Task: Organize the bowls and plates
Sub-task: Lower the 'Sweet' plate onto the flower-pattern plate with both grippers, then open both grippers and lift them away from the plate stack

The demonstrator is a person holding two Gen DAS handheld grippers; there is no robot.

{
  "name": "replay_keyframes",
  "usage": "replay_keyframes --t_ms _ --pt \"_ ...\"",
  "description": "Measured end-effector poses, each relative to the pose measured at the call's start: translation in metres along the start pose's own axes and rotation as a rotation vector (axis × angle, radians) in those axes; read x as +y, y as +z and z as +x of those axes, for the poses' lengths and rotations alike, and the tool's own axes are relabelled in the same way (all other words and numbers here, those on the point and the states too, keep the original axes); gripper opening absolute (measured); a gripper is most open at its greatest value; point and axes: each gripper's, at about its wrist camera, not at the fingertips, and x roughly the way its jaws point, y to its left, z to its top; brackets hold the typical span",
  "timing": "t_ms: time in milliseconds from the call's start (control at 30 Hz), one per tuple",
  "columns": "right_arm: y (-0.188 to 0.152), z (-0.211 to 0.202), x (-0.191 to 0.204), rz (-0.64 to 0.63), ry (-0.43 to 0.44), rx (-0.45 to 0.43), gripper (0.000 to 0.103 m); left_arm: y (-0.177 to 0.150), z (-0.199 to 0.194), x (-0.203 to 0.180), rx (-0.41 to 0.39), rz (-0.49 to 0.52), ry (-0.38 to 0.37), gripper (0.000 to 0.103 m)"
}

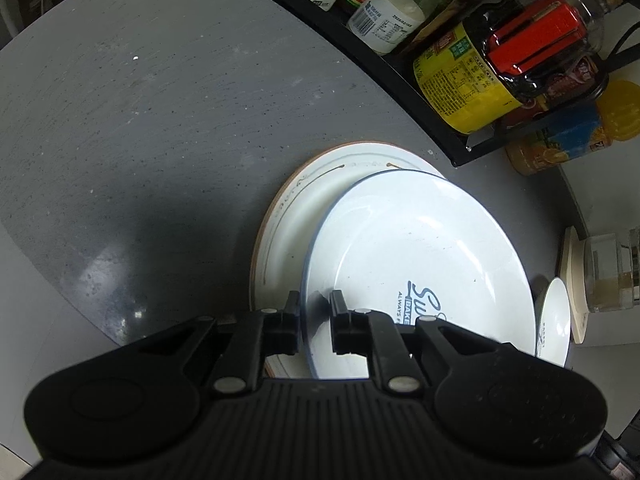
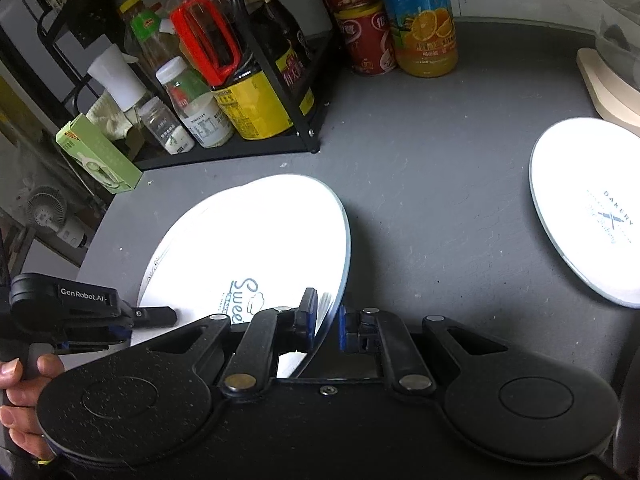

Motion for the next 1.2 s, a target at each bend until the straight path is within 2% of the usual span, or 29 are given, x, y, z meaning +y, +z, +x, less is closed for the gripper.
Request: replay_keyframes --t_ms 200,300,500,567,633,700,900,1000,1067,1133,1200 --pt "-0.002 0.006 0.002 0.002 -0.012 0.023 0.009 0.005 -0.003 -0.002 0.012 0.012 0.021 0.012" --pt "-0.001 0.006 0.001 0.014 -0.005 0.022 0.008 0.009 -0.014 -0.002 -0.024 0.030 0.042 0.013" --pt "-0.001 0.013 0.002 0.021 -0.016 0.033 0.010 0.020 -0.036 -0.002 -0.068 0.042 0.012 0.013" --pt "-0.001 0.015 0.003 0.021 -0.022 0.038 0.011 0.021 -0.042 -0.005 -0.084 0.061 0.015 0.015" --pt "0.000 0.019 0.005 0.025 -0.030 0.048 0.012 0.022 -0.044 -0.007 -0.091 0.074 0.021 0.023" --pt "-0.001 0.023 0.007 0.023 -0.037 0.057 0.013 0.022 -0.044 -0.006 -0.092 0.079 0.040 0.026" --pt "-0.001 0.026 0.012 0.019 -0.047 0.081 0.018 0.019 -0.033 0.004 -0.069 0.067 0.091 0.028" --pt "0.001 0.022 0.011 0.036 -0.031 0.085 0.023 0.018 -0.030 0.008 -0.062 0.064 0.130 0.028" --pt "0.002 0.015 0.012 0.034 -0.018 0.072 0.038 0.018 -0.030 0.008 -0.069 0.068 0.145 0.028" --pt "0.005 0.008 0.012 0.029 -0.008 0.061 0.047 0.018 -0.033 0.005 -0.072 0.070 0.129 0.028" --pt "0.007 0.002 0.012 0.028 0.007 0.064 0.048 0.019 -0.035 -0.001 -0.077 0.083 0.122 0.028"
